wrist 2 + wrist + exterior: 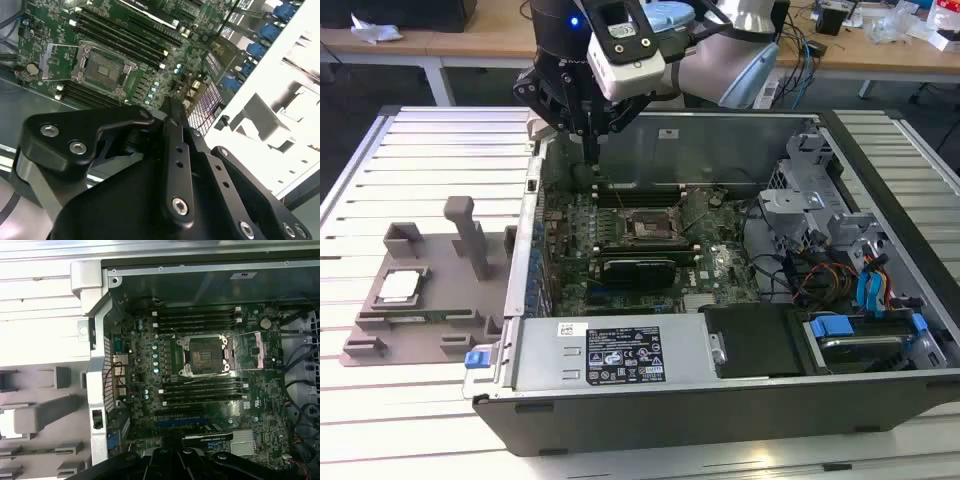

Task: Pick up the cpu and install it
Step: 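Reach for the cpu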

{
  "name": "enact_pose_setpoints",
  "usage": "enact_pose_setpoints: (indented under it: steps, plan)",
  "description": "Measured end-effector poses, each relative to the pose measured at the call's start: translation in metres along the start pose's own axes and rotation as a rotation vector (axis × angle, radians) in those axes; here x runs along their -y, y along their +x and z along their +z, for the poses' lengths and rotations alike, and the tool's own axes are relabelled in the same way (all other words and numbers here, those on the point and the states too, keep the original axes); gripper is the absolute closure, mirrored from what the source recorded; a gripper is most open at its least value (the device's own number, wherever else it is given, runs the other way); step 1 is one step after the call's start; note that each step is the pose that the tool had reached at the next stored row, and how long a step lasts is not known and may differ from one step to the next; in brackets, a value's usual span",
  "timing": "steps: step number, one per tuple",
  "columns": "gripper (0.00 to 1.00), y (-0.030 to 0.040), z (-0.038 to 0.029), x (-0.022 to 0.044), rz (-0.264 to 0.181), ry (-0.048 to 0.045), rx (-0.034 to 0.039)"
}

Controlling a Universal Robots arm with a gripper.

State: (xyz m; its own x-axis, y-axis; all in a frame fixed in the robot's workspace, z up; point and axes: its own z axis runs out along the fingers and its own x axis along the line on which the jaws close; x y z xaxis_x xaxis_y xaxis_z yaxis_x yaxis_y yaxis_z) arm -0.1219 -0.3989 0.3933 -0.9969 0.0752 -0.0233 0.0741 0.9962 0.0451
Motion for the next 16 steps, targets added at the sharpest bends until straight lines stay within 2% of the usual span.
enact_pose_setpoints:
  steps: [2, 3, 10, 16]
  plan:
    - [0.89, 0.0043, -0.0001, 0.0003, 0.000, 0.0000, 0.0000]
    - [0.89, 0.0091, -0.0003, 0.0007, 0.000, 0.0000, 0.0000]
    - [0.89, 0.0251, -0.0007, 0.0019, 0.000, 0.0000, 0.0000]
    - [0.89, 0.0338, -0.0010, 0.0025, 0.000, 0.0001, -0.0001]
